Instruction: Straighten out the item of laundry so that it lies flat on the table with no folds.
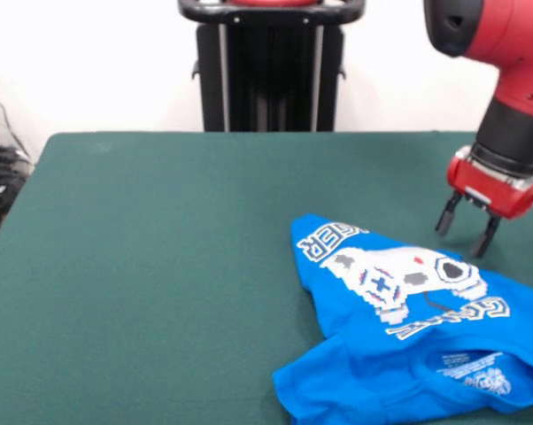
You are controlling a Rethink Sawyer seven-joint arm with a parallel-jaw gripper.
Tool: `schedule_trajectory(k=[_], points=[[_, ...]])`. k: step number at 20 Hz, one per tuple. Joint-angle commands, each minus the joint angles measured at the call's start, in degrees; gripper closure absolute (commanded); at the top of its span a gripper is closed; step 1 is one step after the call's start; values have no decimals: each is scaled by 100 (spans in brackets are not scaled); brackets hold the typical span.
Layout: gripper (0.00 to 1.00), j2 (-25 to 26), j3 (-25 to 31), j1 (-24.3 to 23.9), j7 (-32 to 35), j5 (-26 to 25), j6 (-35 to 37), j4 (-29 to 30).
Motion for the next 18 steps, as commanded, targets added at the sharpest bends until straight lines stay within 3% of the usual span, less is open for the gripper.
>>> schedule_trajectory(k=[1, 9, 18], points=[[0, -88, -30, 258, 1242, 443, -88, -29], [0, 475, -164, 298, 1271, 674, -322, -377], [0, 1271, -719, 529, 1486, 1116, -233, -947]])
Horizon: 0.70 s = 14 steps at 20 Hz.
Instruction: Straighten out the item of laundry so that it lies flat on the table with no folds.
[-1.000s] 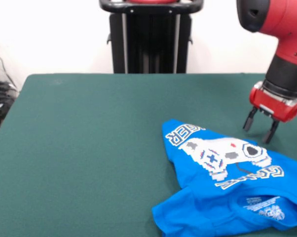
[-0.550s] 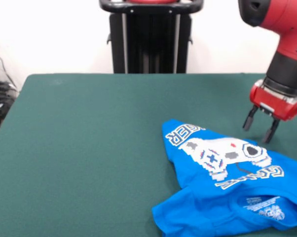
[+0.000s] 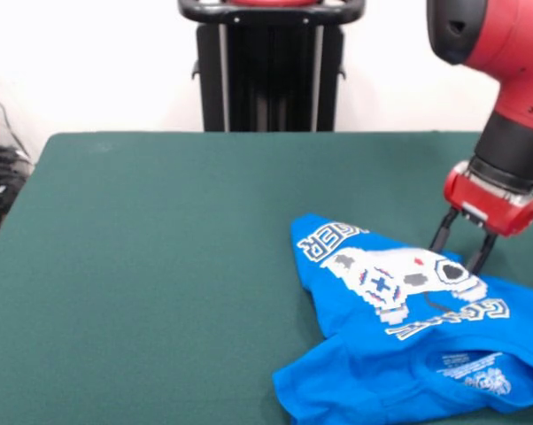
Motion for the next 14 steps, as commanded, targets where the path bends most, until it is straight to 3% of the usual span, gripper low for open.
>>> schedule_trajectory(k=[1, 8, 14], points=[[0, 789, -219, 314, 1497, 616, -133, -569], [0, 1048, -400, 375, 1425, 849, -115, -683], [0, 696, 25, 140, 955, 743, -110, -385]])
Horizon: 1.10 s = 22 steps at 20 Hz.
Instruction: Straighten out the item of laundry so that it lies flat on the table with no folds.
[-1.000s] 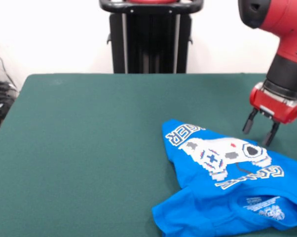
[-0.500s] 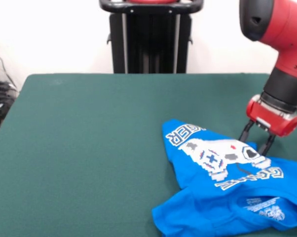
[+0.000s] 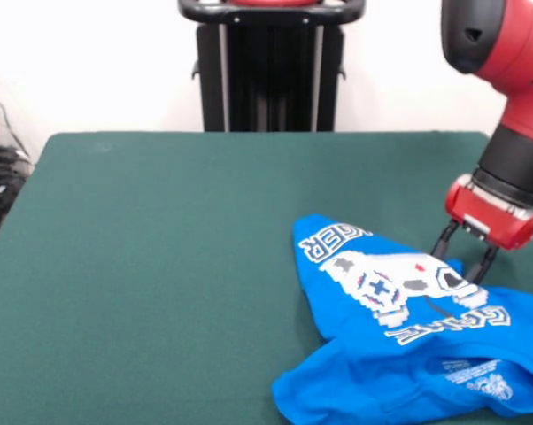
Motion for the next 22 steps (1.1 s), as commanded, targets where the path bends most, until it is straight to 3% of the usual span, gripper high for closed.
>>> schedule_trajectory(k=[1, 5, 6, 11, 15, 22], points=[[0, 78, 679, -214, 942, 312, 80, 41], [0, -176, 591, -136, 1256, 524, 760, 206], [100, -205, 630, -173, 1085, 467, 803, 201], [100, -419, 827, -341, 919, 459, 819, 328], [100, -692, 1040, -613, 347, 179, 874, 388], [100, -1668, 1536, -1193, -511, -209, 1203, 1012]])
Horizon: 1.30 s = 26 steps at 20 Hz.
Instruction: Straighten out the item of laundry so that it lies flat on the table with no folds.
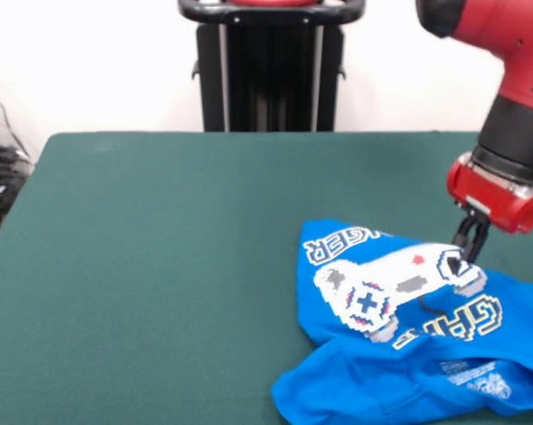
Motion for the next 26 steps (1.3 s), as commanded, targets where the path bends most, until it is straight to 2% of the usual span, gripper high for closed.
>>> schedule_trajectory(k=[1, 4, 11, 14, 19, 26], points=[[100, -939, 1221, -591, -590, -334, 693, 1051], [100, -1285, 1526, -884, -745, -459, 493, 1551], [100, -1642, 2222, -1505, -842, -880, -19, 2474], [100, -1617, 2399, -1692, -838, -1139, -198, 2599], [100, -1373, 2883, -2075, -632, -1625, -915, 2807], [100, -1230, 3361, -2244, 76, -1970, -1584, 3229]])
